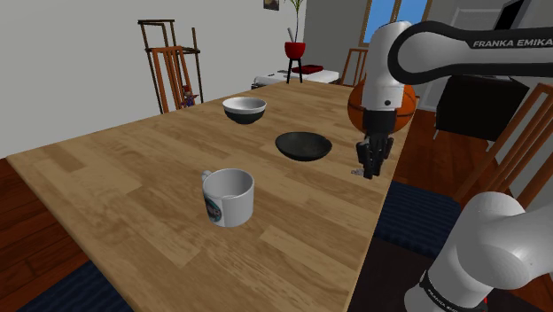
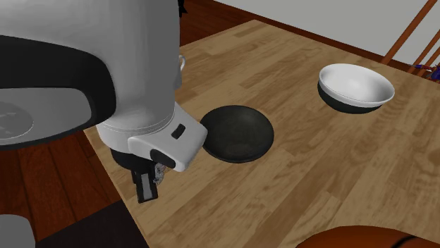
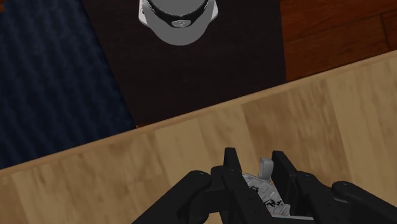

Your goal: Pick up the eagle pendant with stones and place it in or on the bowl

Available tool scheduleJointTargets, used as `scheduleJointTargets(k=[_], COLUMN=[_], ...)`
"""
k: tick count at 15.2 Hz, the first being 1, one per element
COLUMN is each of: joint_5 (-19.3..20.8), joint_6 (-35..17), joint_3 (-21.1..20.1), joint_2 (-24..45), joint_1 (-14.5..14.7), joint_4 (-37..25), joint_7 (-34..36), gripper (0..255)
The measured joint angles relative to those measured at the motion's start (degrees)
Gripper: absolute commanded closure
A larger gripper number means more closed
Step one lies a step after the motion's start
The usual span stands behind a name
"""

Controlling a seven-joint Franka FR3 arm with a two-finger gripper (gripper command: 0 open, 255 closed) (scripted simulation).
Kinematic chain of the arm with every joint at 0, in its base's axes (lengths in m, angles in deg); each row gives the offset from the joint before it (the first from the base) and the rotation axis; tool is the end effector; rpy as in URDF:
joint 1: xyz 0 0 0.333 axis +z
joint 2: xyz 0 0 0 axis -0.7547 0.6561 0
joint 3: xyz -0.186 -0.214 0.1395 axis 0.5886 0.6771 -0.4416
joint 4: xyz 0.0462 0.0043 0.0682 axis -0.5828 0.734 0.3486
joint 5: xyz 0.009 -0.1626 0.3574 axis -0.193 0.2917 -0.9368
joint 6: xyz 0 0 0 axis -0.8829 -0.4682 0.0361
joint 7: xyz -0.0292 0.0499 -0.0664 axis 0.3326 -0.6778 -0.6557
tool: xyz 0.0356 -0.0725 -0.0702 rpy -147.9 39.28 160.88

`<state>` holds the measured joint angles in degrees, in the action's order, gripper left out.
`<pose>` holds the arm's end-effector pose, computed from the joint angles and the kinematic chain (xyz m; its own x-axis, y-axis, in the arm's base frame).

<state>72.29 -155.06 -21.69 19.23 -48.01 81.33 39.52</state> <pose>0.2938 0.0120 0.5305 0.9661 -0.1446 -0.2138 -0.1698 -0.9799 -0.1046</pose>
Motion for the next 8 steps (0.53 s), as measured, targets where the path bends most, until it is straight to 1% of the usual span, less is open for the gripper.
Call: scheduleJointTargets(k=[8], joint_5=[-0.01], joint_6=[5.75], joint_3=[0.14], joint_2=[0.91], joint_1=[0.12], joint_4=[-6.70], joint_7=[0.72], gripper=[255])
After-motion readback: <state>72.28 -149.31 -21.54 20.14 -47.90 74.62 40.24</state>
